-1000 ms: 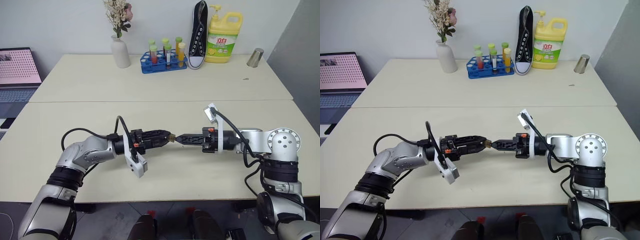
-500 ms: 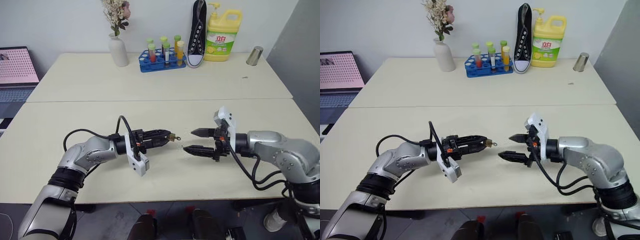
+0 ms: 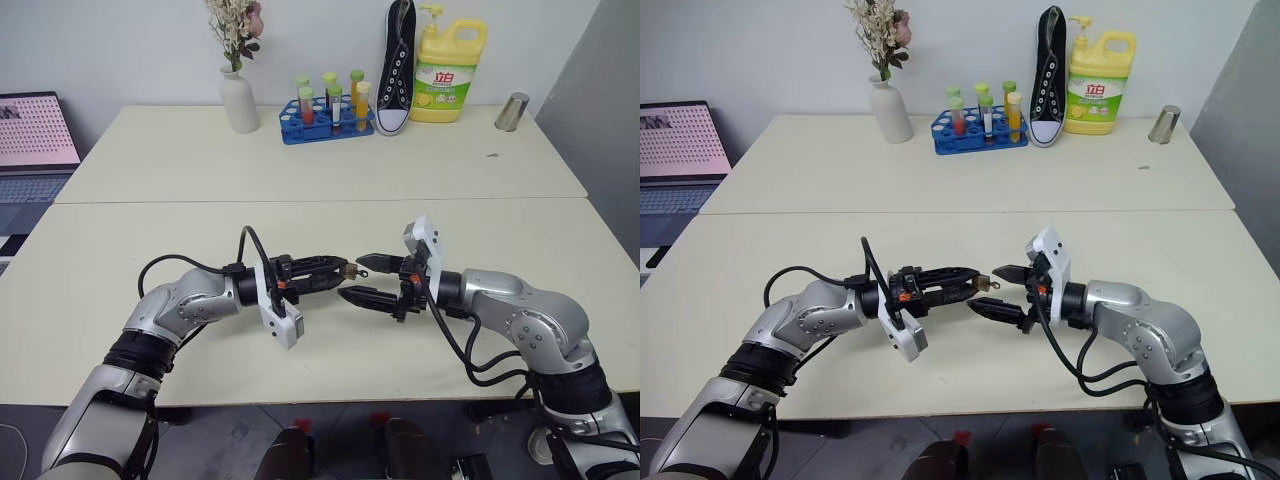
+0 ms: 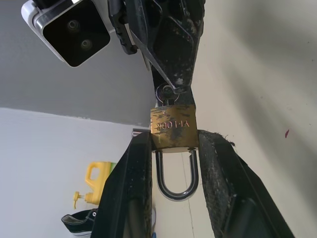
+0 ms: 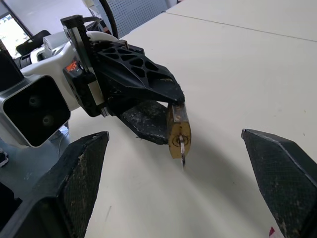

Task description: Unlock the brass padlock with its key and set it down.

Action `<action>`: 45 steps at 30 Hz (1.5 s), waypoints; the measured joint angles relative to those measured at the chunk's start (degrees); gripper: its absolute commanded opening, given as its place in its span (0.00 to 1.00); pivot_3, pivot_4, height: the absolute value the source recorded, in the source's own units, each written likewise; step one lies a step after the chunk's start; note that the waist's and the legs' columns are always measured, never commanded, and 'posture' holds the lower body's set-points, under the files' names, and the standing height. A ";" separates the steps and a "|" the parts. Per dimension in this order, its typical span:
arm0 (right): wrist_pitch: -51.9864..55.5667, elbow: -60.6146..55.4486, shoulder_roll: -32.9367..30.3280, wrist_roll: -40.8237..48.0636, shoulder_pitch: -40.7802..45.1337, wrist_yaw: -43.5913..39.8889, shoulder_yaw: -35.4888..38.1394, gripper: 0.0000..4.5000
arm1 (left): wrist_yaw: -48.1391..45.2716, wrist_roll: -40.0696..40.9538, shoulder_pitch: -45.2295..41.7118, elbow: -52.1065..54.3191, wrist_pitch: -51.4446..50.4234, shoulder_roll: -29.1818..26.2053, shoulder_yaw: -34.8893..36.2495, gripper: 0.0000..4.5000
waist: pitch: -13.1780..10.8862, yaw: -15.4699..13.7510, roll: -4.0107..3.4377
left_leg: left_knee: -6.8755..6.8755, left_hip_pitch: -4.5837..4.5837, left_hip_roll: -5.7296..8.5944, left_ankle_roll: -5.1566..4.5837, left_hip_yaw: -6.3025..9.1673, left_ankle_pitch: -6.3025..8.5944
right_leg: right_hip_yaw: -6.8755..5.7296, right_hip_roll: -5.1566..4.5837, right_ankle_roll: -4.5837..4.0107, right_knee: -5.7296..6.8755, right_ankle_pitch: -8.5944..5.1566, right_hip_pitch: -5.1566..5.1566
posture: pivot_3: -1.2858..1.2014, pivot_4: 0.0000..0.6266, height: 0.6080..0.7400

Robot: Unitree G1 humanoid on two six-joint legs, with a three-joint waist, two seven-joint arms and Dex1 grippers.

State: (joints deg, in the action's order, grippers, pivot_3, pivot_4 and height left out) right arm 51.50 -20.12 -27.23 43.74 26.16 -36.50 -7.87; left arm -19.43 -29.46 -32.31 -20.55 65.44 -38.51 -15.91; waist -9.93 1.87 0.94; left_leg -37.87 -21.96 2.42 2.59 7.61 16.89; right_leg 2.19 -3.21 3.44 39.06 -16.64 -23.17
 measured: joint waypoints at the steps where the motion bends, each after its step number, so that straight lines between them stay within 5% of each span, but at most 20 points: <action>1: 0.01 0.50 0.58 -0.02 0.19 -0.03 0.02 0.87 | 0.00 0.00 0.00 0.01 0.00 0.00 -0.01 0.21 | 0.00 0.02 0.00 | 0.00 0.00 0.00 0.00 0.00 0.00 | 0.00 0.00 0.00 0.01 0.00 0.00 | 0.52 0.24 1.00; 12: 0.05 1.45 1.60 -0.39 1.47 -0.66 0.34 0.02 | 0.00 0.00 0.13 0.15 0.02 0.00 -0.02 0.21 | 0.01 -0.01 -0.01 | 0.00 0.00 0.01 0.01 0.00 -0.01 | 0.00 -0.01 -0.01 0.01 0.00 -0.01 | 0.52 0.24 1.00; 25: 0.15 1.45 1.55 -0.97 2.01 -0.94 0.45 0.03 | 1.13 -0.08 0.55 0.16 -0.60 0.48 0.11 0.21 | 0.01 0.00 -0.01 | -0.01 0.00 0.01 0.01 0.00 -0.01 | 0.00 -0.01 -0.01 0.02 0.01 -0.01 | 0.52 0.24 1.00; 36: 0.11 1.90 0.79 -2.23 2.52 -2.73 0.43 0.03 | -1.71 7.91 3.87 1.73 0.01 -1.90 -0.11 1.00 | 0.02 0.02 -0.03 | -0.01 0.00 -0.02 0.03 0.00 -0.01 | 0.02 -0.01 -0.02 0.03 0.01 -0.02 | 0.52 0.24 1.00; 39: -0.74 2.51 -1.06 -3.63 2.52 -3.88 0.40 0.03 | -2.24 11.06 6.80 6.02 -0.03 -2.26 -0.07 0.97 | 0.02 -0.02 -0.03 | -0.02 0.00 -0.08 0.03 -0.01 -0.01 | 0.05 -0.08 -0.02 0.02 0.01 -0.02 | 0.52 0.24 1.00; 45: -2.45 2.94 -3.06 -4.87 2.51 -5.85 0.52 0.03 | -7.04 22.99 7.69 9.52 -10.92 -2.55 -0.04 0.58 | 0.02 0.02 -0.03 | -0.04 0.01 -0.05 -0.01 0.00 0.01 | 0.02 -0.05 -0.02 0.05 0.01 -0.01 | 0.52 0.24 1.00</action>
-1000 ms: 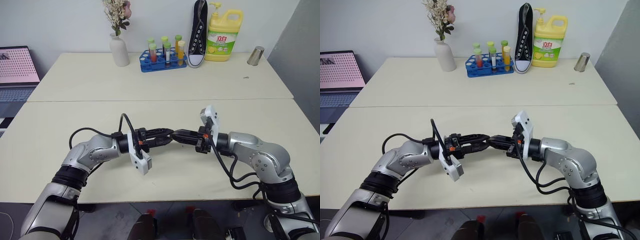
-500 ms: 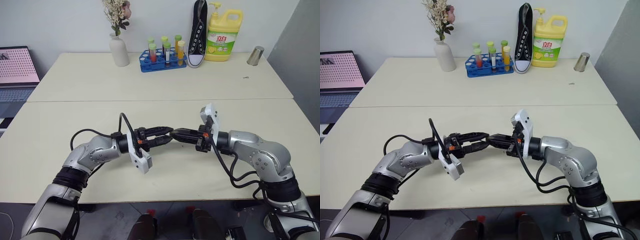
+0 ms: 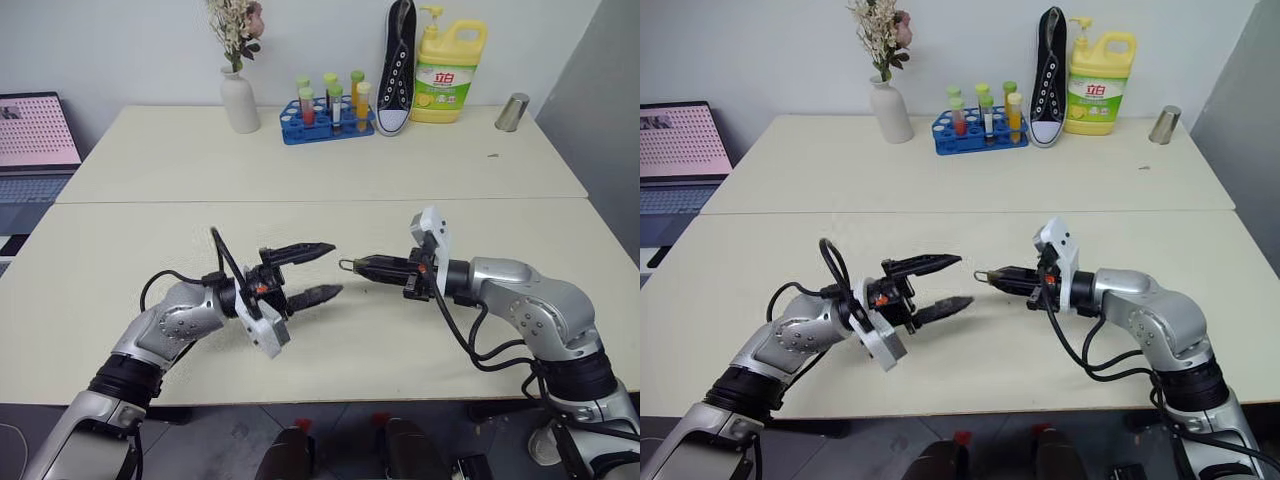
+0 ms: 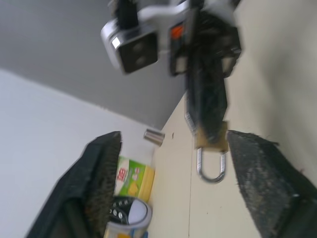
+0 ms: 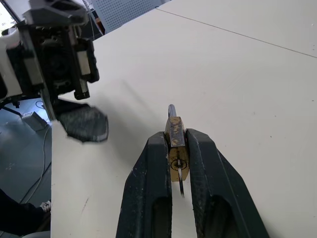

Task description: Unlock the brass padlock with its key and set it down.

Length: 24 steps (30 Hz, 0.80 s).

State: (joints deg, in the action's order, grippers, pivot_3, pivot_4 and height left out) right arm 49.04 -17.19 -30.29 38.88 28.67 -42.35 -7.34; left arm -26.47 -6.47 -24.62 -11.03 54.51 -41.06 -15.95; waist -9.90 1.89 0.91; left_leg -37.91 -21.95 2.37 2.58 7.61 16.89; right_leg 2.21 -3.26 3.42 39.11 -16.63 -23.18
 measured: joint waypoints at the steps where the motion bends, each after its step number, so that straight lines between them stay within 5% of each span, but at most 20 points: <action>1: -0.37 -0.05 -0.31 -0.18 0.00 -0.28 -0.02 0.03 | -2.20 2.94 -0.06 0.10 -3.51 0.06 -0.09 0.51 | 0.00 0.05 0.00 | 0.00 0.00 0.02 0.00 -0.01 0.00 | 0.00 0.01 0.00 0.00 0.00 0.00 | 0.52 0.24 1.00; 8: -2.76 -2.41 -1.20 -2.07 0.16 -1.76 -0.17 0.03 | -15.81 24.54 -1.24 3.11 -33.98 4.56 0.21 0.01 | 0.00 0.20 0.00 | -0.03 -0.01 -0.01 0.01 0.01 -0.01 | -0.01 0.02 0.00 0.00 0.00 0.00 | 0.52 0.24 1.00; 24: -2.73 -2.84 -0.21 -1.81 0.14 -1.59 -0.13 0.03 | -26.50 33.47 1.54 14.01 -60.50 9.71 3.90 0.00 | 0.01 0.19 0.00 | -0.04 0.00 -0.04 0.22 -0.01 -0.12 | 0.03 0.03 0.00 -0.01 0.00 0.01 | 0.52 0.24 1.00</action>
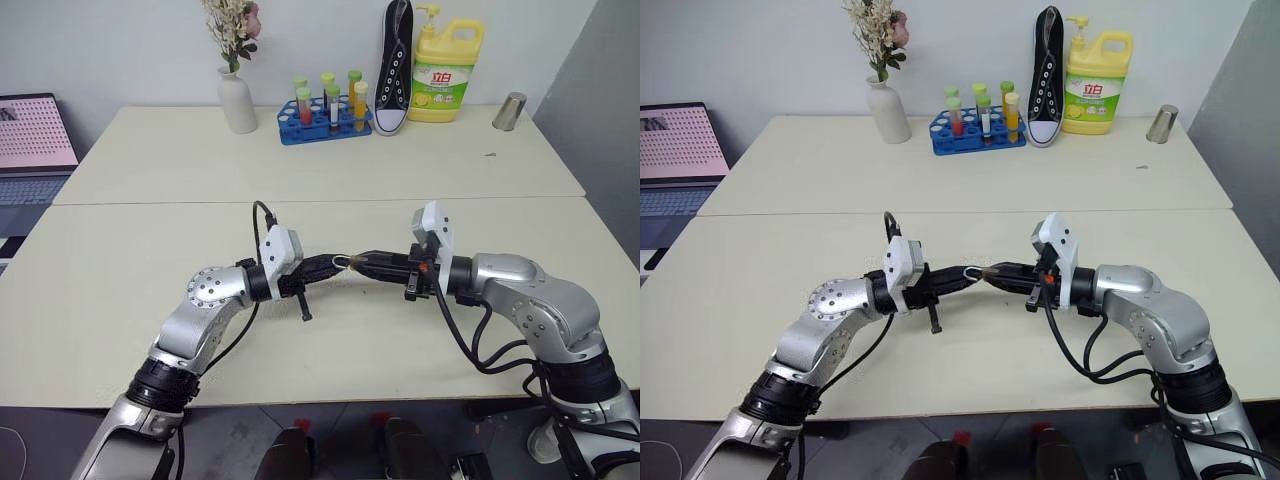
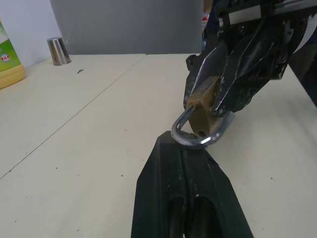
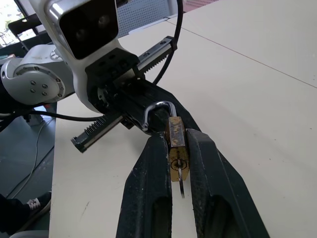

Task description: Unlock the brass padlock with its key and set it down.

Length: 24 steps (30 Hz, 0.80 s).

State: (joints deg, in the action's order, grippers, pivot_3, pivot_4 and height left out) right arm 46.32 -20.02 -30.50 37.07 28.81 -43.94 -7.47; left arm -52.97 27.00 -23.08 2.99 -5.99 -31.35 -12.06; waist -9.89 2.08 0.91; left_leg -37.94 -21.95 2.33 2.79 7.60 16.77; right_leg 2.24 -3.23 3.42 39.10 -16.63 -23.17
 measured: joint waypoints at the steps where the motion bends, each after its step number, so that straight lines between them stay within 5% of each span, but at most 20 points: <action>1: -0.01 0.00 -0.01 -0.04 0.00 -0.01 0.00 0.03 | -0.22 0.15 0.32 0.46 -1.02 -0.02 0.47 0.00 | 0.00 -0.01 0.00 | 0.00 0.00 0.00 0.00 0.01 0.00 | -0.01 0.00 0.00 0.00 0.00 0.00 | 0.52 0.24 1.00; 12: -0.81 0.08 -0.16 -1.03 0.00 -0.80 -0.06 0.03 | -4.26 4.63 3.21 8.69 -13.63 -2.48 3.08 0.00 | 0.00 -0.13 0.00 | 0.00 0.00 -0.03 0.00 0.00 0.00 | 0.01 0.00 0.00 -0.01 0.00 0.00 | 0.52 0.24 1.00; 24: -0.84 0.10 -0.13 -2.13 -0.02 -1.23 -0.44 0.03 | -0.24 11.42 -0.04 9.74 -24.24 1.20 8.07 0.00 | 0.00 -0.13 0.00 | 0.00 0.00 -0.02 0.01 -0.01 0.00 | 0.01 0.00 0.00 -0.01 0.00 0.01 | 0.52 0.24 1.00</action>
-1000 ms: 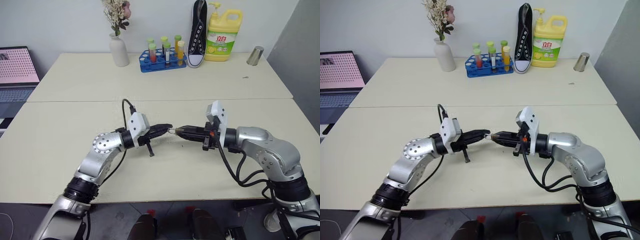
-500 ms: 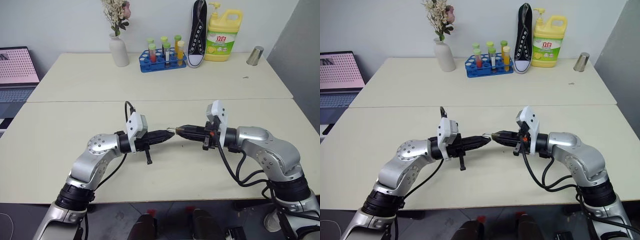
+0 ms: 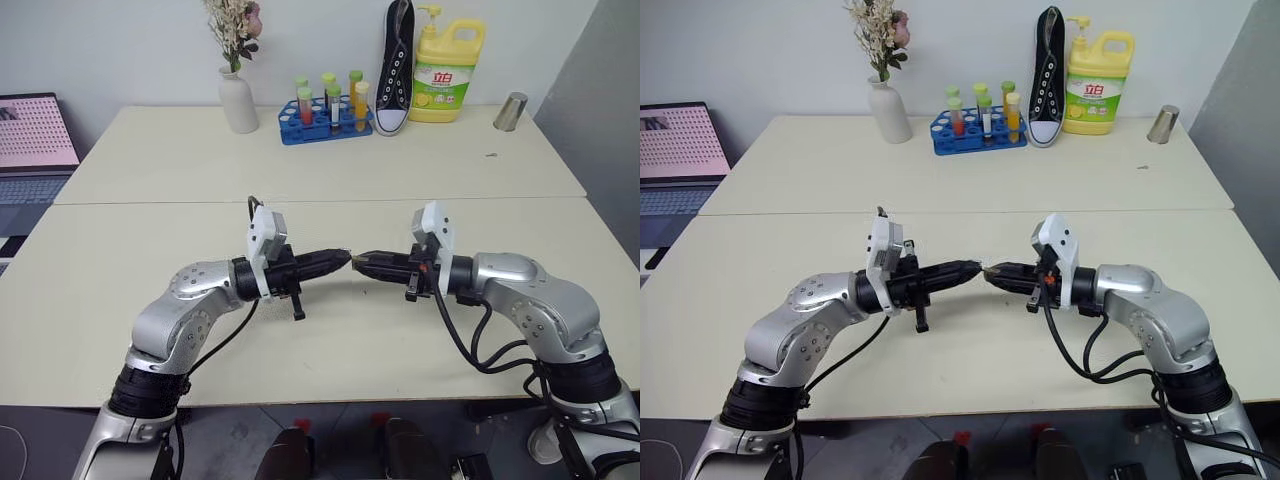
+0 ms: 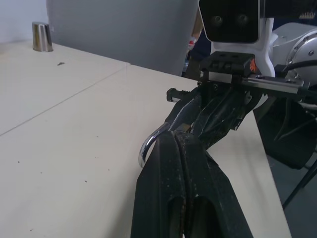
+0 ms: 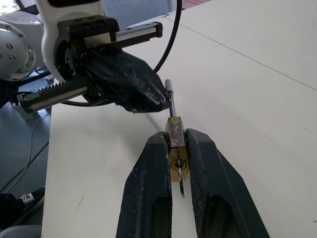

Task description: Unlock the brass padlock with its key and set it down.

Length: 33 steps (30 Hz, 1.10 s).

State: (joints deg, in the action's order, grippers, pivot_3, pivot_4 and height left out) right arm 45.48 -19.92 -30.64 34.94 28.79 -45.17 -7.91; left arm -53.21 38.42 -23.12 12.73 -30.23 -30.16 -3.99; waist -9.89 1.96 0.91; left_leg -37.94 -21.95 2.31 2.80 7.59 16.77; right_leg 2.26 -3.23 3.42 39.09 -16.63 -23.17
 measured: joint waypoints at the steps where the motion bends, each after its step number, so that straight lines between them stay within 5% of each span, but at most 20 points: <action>1: 0.00 0.00 0.00 0.00 -0.01 0.01 -0.01 0.03 | -0.08 0.04 0.01 0.01 -0.52 -0.05 0.00 0.00 | 0.00 -0.01 0.00 | 0.00 0.00 0.00 0.00 0.00 0.00 | 0.00 0.00 0.00 0.00 0.00 0.00 | 0.52 0.24 1.00; 11: 0.97 0.00 0.00 0.15 -0.23 0.22 0.00 0.03 | -1.45 -2.37 1.21 1.35 1.03 -3.28 -0.01 0.00 | 0.00 0.04 0.00 | 0.02 0.01 0.00 0.01 -0.01 0.00 | 0.02 0.00 0.00 -0.01 0.00 -0.01 | 0.52 0.24 1.00; 14: 3.30 0.17 0.07 1.05 -0.36 0.44 0.20 0.03 | -6.88 -11.89 5.24 1.17 14.77 -9.23 -1.33 0.00 | 0.00 0.29 -0.01 | 0.09 0.04 0.00 0.02 -0.09 -0.01 | 0.06 0.03 -0.06 -0.05 0.03 -0.02 | 0.52 0.24 1.00; 21: 9.06 2.52 0.35 2.30 -0.33 1.38 0.10 0.03 | -9.99 -29.00 9.94 -10.71 47.55 -11.51 -3.24 0.39 | 0.01 -0.39 -0.04 | 0.04 0.00 -0.02 -0.01 -0.05 0.01 | 0.04 -0.06 -0.08 -0.10 0.05 0.01 | 0.52 0.24 1.00; 30: 16.64 9.66 5.28 3.45 0.42 2.87 -2.74 0.03 | -10.60 -29.31 13.29 -11.07 55.34 -11.34 -3.03 1.00 | 0.01 0.42 -0.05 | 0.06 0.05 -0.02 -0.23 -0.07 0.13 | 0.04 0.04 -0.08 0.00 0.05 -0.04 | 0.52 0.24 1.00; 33: 16.70 13.48 6.37 1.84 2.64 3.29 -4.22 0.03 | -10.49 -29.29 13.64 -11.08 55.82 -11.47 -2.79 1.00 | 0.01 0.40 -0.05 | 0.03 0.05 -0.02 -0.23 -0.03 0.13 | 0.01 0.06 -0.09 0.02 0.06 -0.02 | 0.52 0.24 1.00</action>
State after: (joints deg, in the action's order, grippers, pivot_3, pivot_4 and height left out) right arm 62.17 -6.44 -24.27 36.78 31.42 -41.87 -12.14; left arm -63.70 9.13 -9.48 1.65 25.59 -41.62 -6.78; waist -9.88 2.36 0.86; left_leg -37.91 -21.90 2.28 2.57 7.56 16.90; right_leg 2.26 -3.18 3.33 39.11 -16.57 -23.19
